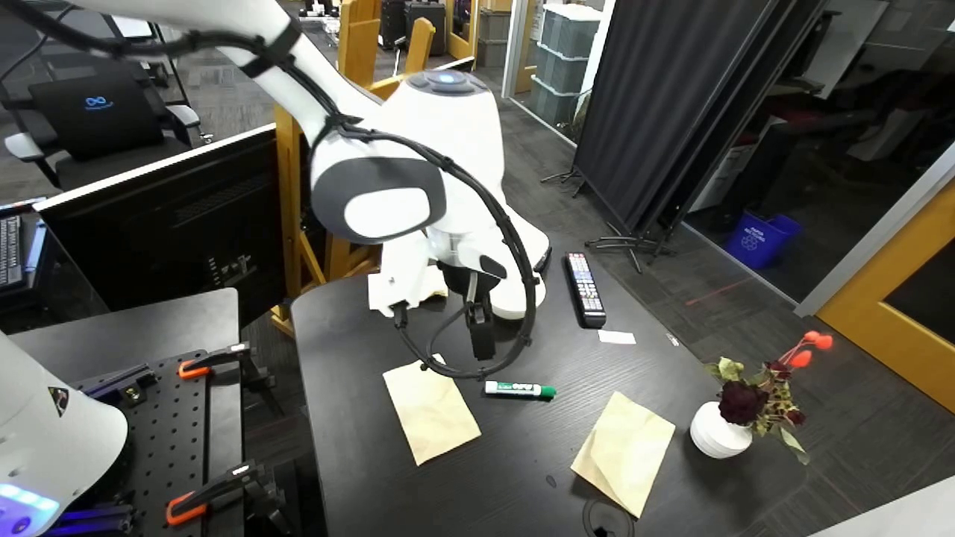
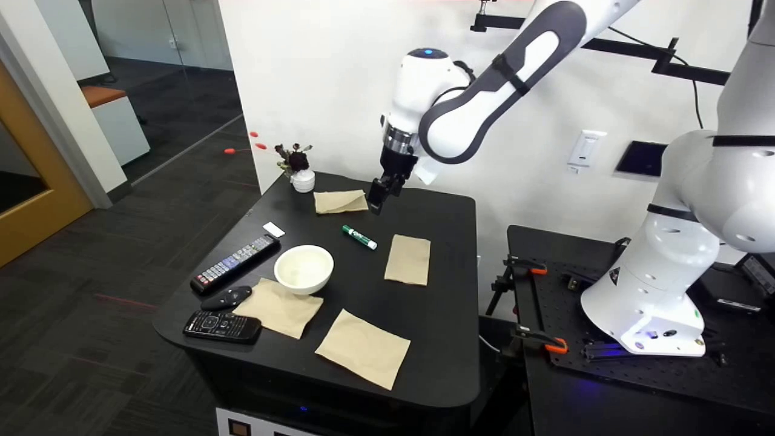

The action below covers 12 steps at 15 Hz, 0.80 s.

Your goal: Put the green marker inside the white bowl

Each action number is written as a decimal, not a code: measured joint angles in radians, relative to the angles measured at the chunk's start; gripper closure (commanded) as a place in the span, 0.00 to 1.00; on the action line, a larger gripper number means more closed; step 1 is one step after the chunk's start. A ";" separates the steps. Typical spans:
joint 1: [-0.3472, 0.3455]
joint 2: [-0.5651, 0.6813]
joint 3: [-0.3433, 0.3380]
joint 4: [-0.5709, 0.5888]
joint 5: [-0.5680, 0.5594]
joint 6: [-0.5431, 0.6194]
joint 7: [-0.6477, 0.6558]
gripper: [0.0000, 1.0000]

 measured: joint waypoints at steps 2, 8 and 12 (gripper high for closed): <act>0.004 0.098 -0.006 0.075 0.000 0.000 0.021 0.00; 0.009 0.336 -0.021 0.291 0.046 -0.004 0.041 0.00; 0.008 0.440 -0.023 0.402 0.084 -0.020 0.041 0.00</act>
